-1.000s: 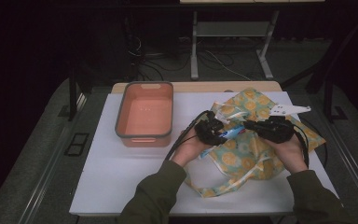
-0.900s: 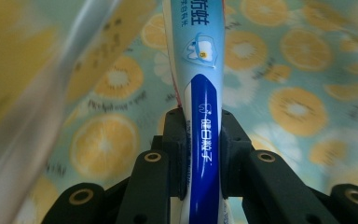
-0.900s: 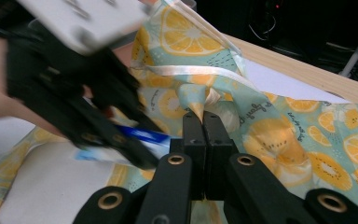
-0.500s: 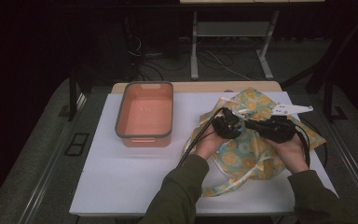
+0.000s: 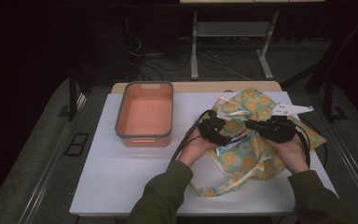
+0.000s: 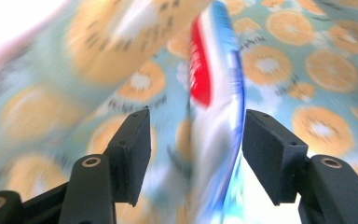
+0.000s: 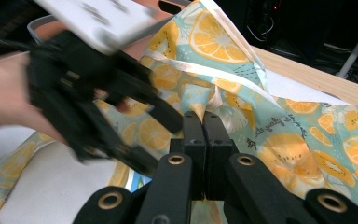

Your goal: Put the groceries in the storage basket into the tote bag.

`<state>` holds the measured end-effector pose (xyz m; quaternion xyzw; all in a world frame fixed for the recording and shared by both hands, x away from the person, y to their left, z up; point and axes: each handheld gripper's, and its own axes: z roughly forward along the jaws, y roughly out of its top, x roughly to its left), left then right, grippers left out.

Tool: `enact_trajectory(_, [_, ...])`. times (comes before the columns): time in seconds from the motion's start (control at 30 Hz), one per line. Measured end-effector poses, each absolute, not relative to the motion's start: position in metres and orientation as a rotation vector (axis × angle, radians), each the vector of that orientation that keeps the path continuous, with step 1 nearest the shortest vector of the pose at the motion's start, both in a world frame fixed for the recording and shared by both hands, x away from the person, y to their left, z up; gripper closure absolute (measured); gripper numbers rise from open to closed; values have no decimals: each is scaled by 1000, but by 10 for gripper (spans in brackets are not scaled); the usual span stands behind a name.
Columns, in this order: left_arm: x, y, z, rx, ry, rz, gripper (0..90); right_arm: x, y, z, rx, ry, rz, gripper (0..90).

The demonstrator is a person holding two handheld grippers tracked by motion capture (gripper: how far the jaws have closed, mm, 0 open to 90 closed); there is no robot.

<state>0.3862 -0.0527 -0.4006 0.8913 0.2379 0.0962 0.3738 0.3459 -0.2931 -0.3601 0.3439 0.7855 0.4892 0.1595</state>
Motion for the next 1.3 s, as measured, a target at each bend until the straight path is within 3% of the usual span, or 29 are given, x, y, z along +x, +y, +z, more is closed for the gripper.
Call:
enact_trajectory(0.2, [351, -10, -391, 2240, 632, 306, 388, 345, -292, -360, 978, 2251, 1389, 895])
enact_trajectory(0.47, [326, 26, -408, 2246, 714, 369, 314, 344, -288, -362, 973, 2273, 1373, 895])
enact_trajectory(0.7, [319, 47, -416, 2241, 814, 404, 260, 343, -287, -366, 972, 2291, 1361, 895])
enact_trajectory(1.0, [339, 46, -438, 2263, 867, 327, 281, 339, -282, -372, 948, 2331, 1338, 894])
enact_trajectory(1.1, [347, 47, -445, 2263, 885, 286, 356, 335, -278, -372, 936, 2354, 1334, 895])
enact_trajectory(1.3, [350, 53, -443, 2228, 869, 251, 768, 322, -260, -378, 864, 2443, 1291, 894])
